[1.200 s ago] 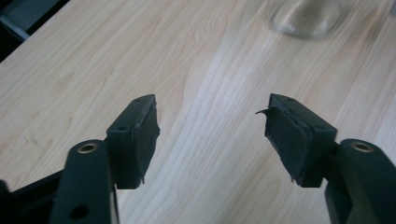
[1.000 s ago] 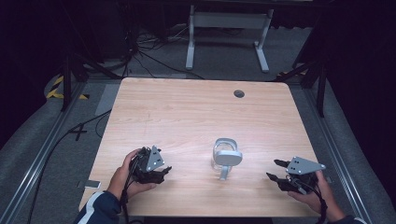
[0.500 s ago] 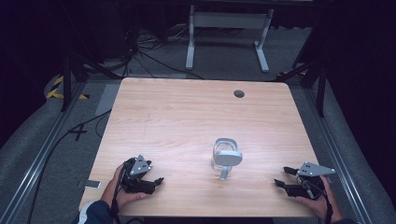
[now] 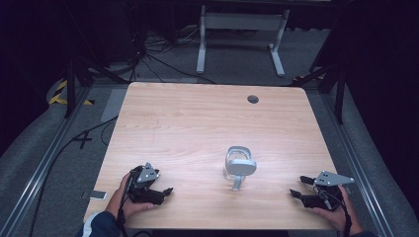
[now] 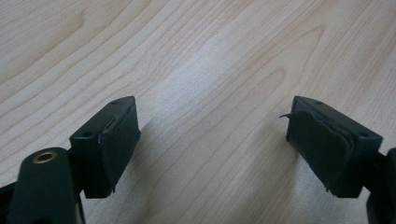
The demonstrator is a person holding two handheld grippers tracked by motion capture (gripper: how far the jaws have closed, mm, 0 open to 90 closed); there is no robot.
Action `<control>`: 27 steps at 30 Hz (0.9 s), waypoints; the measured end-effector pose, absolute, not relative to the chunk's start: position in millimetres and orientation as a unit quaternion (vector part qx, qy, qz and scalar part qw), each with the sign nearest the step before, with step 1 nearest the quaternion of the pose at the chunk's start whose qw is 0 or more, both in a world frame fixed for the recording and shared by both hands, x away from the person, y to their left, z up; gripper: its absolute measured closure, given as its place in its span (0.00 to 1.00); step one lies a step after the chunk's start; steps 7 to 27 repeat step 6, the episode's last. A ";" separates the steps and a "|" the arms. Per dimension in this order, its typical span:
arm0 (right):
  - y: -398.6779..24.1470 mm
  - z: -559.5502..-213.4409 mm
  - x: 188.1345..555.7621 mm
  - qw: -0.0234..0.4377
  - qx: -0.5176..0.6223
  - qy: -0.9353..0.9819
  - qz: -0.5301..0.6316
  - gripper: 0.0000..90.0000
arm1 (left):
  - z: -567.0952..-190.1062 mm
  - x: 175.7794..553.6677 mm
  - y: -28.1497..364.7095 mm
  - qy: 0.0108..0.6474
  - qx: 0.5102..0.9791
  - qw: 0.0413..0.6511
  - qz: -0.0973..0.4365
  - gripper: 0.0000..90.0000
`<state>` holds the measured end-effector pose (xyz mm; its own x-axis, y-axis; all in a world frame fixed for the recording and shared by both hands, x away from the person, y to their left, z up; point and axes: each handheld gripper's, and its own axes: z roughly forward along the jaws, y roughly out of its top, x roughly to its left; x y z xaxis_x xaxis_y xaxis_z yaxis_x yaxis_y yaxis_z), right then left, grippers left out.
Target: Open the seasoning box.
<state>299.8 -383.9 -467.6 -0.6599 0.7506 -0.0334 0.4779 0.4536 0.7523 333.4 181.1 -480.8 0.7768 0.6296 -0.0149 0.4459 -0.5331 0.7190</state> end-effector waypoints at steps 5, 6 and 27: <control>-383.9 -467.7 299.9 0.184 0.369 0.832 0.370 0.34 | -480.7 333.7 181.1 0.310 0.867 0.370 0.125 0.18; -383.9 -467.7 299.9 0.184 0.369 0.832 0.371 0.34 | -480.8 333.8 181.0 0.310 0.867 0.370 0.125 0.18; -383.9 -467.7 299.9 0.184 0.369 0.832 0.371 0.34 | -480.8 333.8 181.0 0.310 0.867 0.370 0.125 0.18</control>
